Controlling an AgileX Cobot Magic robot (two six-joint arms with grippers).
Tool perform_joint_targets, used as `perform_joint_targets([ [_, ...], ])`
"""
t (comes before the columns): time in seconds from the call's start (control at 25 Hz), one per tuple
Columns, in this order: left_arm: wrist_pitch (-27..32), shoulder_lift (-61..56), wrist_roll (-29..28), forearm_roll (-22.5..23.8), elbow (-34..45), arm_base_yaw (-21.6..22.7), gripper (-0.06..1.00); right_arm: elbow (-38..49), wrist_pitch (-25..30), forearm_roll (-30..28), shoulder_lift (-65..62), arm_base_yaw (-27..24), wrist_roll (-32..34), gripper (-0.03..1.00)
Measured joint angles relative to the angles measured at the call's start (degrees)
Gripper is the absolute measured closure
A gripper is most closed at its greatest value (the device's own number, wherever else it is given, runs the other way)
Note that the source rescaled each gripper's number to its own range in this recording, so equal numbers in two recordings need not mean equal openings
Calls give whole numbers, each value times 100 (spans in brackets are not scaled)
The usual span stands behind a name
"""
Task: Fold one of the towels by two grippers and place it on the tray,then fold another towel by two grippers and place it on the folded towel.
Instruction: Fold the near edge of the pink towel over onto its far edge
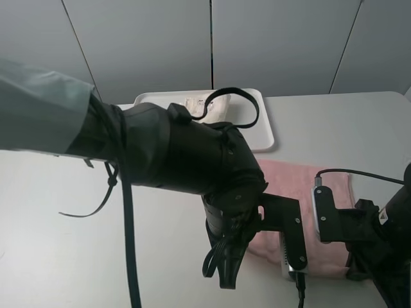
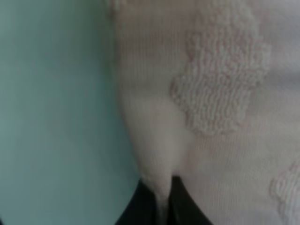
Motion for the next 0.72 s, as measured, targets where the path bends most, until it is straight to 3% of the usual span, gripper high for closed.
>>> perform_joint_targets([
  [0.52, -266, -493, -970, 62, 0, 0, 93, 25, 264, -5, -1637, 0, 1744, 97],
  [0.72, -496, -688, -1697, 473, 0, 0, 93, -63, 288, -609, -2005, 0, 2892, 97],
])
